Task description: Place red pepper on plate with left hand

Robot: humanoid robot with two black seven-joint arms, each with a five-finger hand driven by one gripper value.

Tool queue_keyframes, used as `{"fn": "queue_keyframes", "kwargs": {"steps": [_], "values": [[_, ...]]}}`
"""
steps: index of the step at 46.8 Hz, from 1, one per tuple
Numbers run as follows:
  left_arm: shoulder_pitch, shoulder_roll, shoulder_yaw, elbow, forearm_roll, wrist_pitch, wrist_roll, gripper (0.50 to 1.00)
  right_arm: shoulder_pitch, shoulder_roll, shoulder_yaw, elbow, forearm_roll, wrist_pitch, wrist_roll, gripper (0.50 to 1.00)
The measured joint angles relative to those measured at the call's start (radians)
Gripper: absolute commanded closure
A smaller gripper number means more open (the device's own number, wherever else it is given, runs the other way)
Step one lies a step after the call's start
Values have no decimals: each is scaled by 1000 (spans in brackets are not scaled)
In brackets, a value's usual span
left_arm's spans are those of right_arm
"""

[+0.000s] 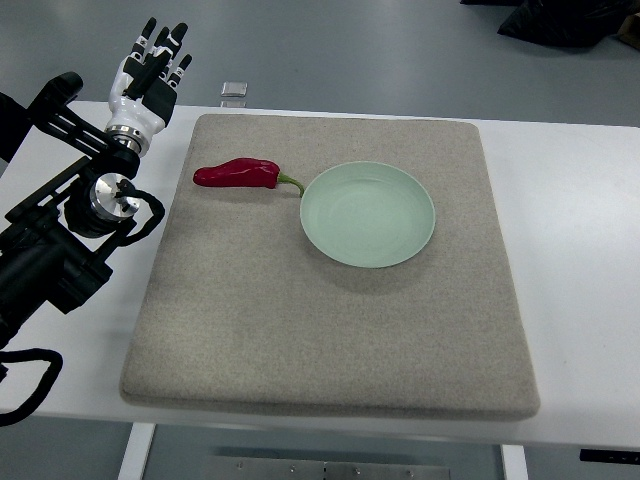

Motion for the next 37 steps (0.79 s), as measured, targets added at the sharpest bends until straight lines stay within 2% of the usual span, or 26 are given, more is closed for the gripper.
{"fn": "queue_keyframes", "kwargs": {"steps": [37], "values": [[5, 2, 20, 17, 28, -11, -16, 500, 0, 0, 0, 0, 0, 0, 0, 568]]}}
